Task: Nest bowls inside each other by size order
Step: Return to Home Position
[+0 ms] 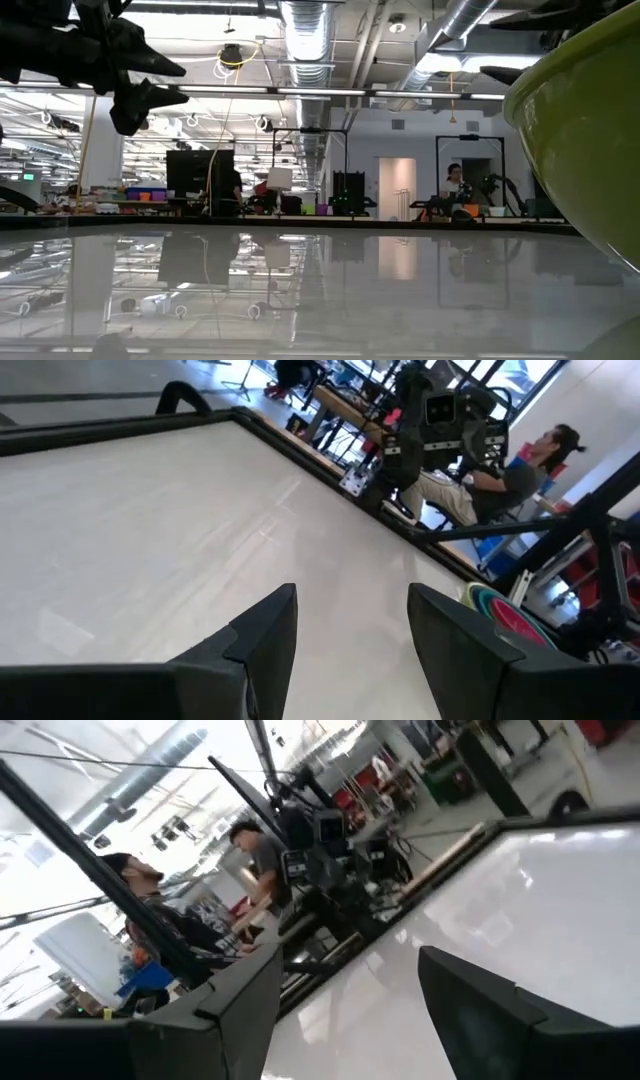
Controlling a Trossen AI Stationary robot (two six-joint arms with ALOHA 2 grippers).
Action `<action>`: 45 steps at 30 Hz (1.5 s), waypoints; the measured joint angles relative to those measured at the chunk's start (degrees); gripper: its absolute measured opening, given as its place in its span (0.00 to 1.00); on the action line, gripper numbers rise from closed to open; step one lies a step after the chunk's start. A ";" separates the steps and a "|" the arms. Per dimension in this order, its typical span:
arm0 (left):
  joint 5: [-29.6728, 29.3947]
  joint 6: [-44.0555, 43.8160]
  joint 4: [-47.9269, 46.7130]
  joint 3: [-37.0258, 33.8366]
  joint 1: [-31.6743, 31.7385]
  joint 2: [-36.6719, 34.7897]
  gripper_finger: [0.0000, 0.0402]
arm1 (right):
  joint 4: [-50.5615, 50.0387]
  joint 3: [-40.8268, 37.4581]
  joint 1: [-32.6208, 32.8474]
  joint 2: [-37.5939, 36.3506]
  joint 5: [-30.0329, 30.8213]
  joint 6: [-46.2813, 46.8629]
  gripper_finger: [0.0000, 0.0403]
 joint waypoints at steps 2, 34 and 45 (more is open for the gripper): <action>-0.80 0.30 0.06 0.00 -0.48 -0.02 0.45 | -0.51 0.01 0.00 -1.52 0.23 -1.49 0.66; -11.59 -1.75 7.72 -11.17 -5.49 0.02 0.34 | -46.58 0.04 0.52 -32.64 7.56 3.04 0.57; -14.75 -1.17 8.02 -11.17 -5.49 0.02 0.33 | -51.51 0.24 0.04 -32.28 7.65 7.00 0.57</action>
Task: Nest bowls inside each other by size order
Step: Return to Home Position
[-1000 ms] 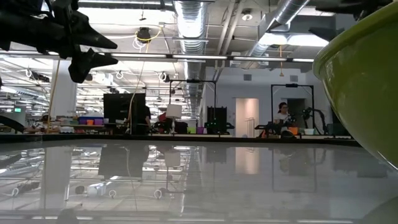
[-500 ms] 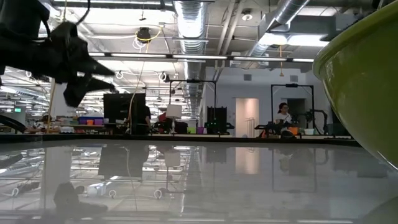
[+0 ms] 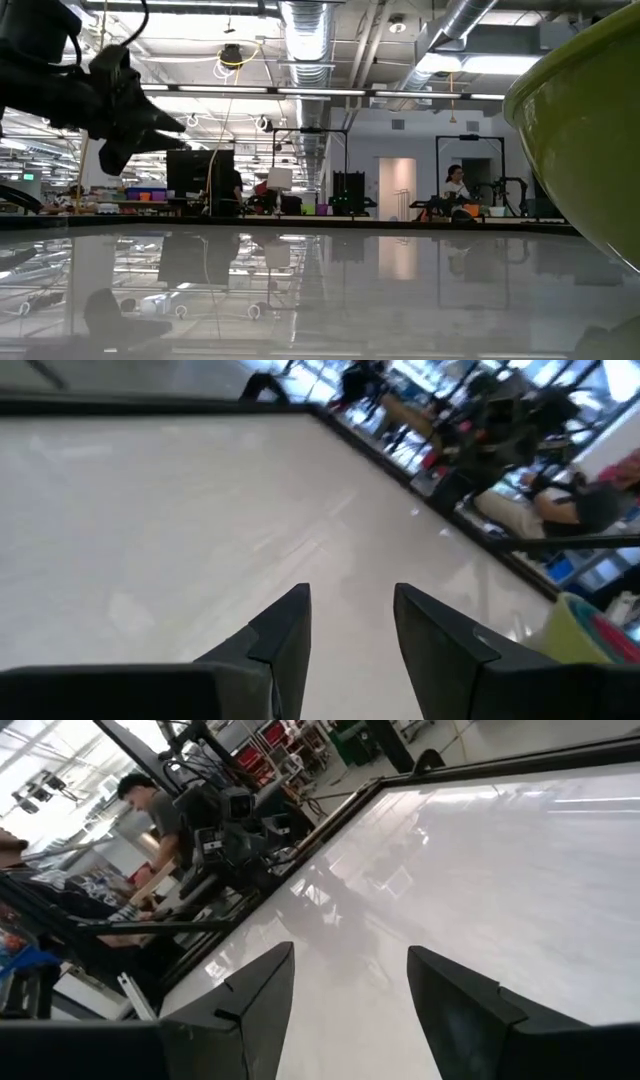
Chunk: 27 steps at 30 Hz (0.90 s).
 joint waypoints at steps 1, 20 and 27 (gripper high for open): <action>-0.49 -0.65 -1.14 0.00 0.00 0.00 0.33 | -0.04 0.00 -0.06 0.17 0.01 -0.02 0.57; 3.68 -3.51 -9.86 0.13 0.00 1.14 0.33 | 0.20 -0.07 -0.72 12.91 -4.31 -5.20 0.57; 3.68 -3.51 -9.93 0.13 0.00 1.14 0.33 | 0.07 -0.07 -2.47 14.37 -4.07 -6.62 0.57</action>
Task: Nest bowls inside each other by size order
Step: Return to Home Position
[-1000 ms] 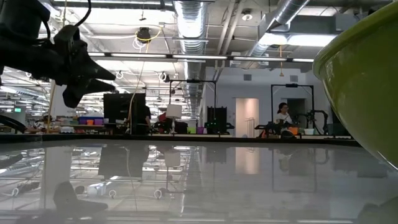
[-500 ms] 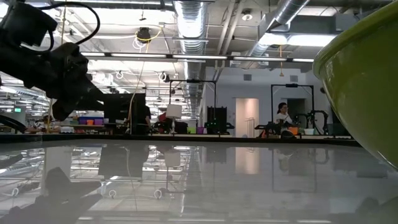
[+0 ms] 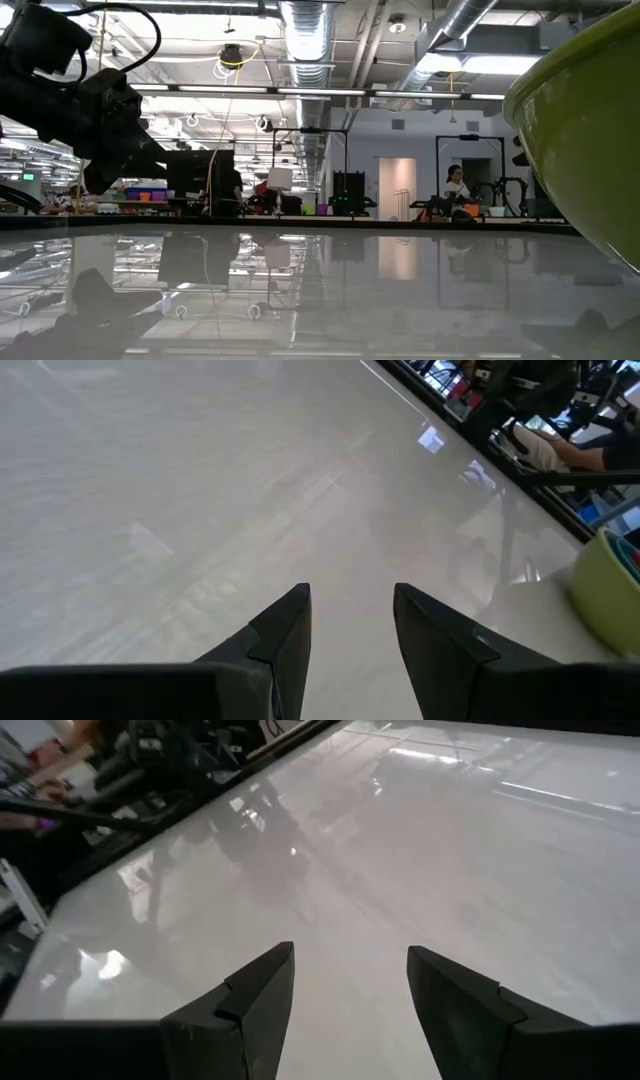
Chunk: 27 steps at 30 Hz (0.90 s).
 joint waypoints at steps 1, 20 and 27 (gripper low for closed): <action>0.00 0.00 -0.02 0.00 0.00 0.00 0.33 | -0.03 0.00 -0.23 0.23 -0.12 -0.63 0.57; -0.02 -0.89 -0.06 0.02 0.00 -0.01 0.33 | 0.07 -0.02 -0.57 0.11 -0.65 -0.92 0.57; -0.04 -0.87 -0.06 0.02 0.00 -0.02 0.33 | 0.08 -0.04 -0.57 0.11 -0.65 -0.92 0.57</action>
